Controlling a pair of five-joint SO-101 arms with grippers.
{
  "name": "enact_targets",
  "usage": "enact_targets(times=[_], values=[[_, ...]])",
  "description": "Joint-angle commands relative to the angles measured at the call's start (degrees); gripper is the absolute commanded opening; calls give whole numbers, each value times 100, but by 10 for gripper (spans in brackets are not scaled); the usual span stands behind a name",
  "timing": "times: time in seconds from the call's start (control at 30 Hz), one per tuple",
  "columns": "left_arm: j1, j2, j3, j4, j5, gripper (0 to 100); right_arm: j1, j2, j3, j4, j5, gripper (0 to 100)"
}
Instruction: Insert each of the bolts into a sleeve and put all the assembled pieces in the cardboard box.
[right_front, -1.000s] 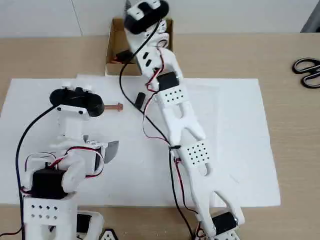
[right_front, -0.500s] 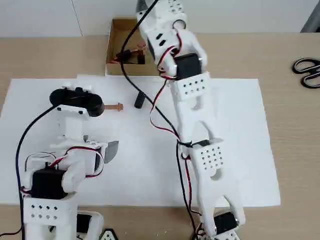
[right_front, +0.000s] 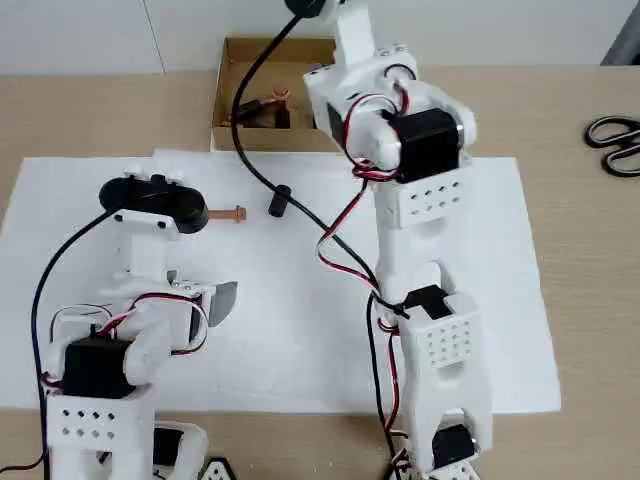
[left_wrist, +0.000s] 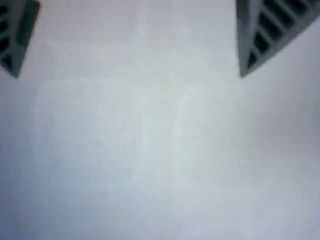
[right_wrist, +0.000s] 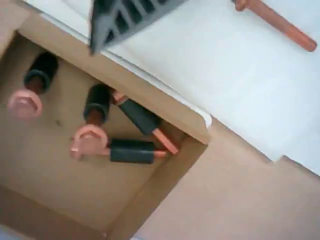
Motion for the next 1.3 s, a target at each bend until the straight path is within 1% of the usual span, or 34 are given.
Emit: enact_targets(times=[0.0, 0.07, 0.13, 0.3, 0.33, 0.4, 0.47, 0.53, 0.6, 0.67, 0.77, 0.87, 1.0, 1.13, 1.27], values=[[-35, -70, -31, 26, -9, 265, 92, -356, -176, 84, 26, 151], [-44, -70, -31, 26, -18, 265, 92, -347, -149, 92, -9, 151], [-44, -70, -40, 26, -18, 265, 75, -347, 167, 84, -246, 151], [-62, -70, -48, 26, -18, 265, 4, -347, 1512, 4, -949, 151], [-149, -70, -57, 26, -18, 265, -4, -338, 1837, -57, -1143, 151], [-492, -70, -84, 18, -26, 265, -48, -259, 2303, -295, -1582, 151], [-985, -70, -84, 18, -26, 265, -110, -136, 2567, -558, -2092, 151], [-1530, -70, -57, 18, -35, 265, -233, 66, 2681, -848, -2637, 151], [-2048, -70, -48, 18, -35, 265, -347, 330, 2708, -1147, -2989, 151], [-2470, -70, -40, 26, -35, 265, -470, 637, 2699, -1490, -3024, 151], [-2910, -70, -40, 26, -35, 265, -611, 1138, 2699, -2018, -3033, 151], [-3182, -70, -40, 26, -44, 265, -734, 1578, 2690, -2475, -3042, 151], [-3367, -70, -40, 26, -44, 265, -804, 2009, 2690, -3002, -3042, 151], [-3367, -70, -40, 26, -44, 265, -804, 2273, 2690, -3046, -3042, 151], [-3367, -70, -40, 26, -44, 265, -813, 2316, 2690, -2695, -3051, 151]])
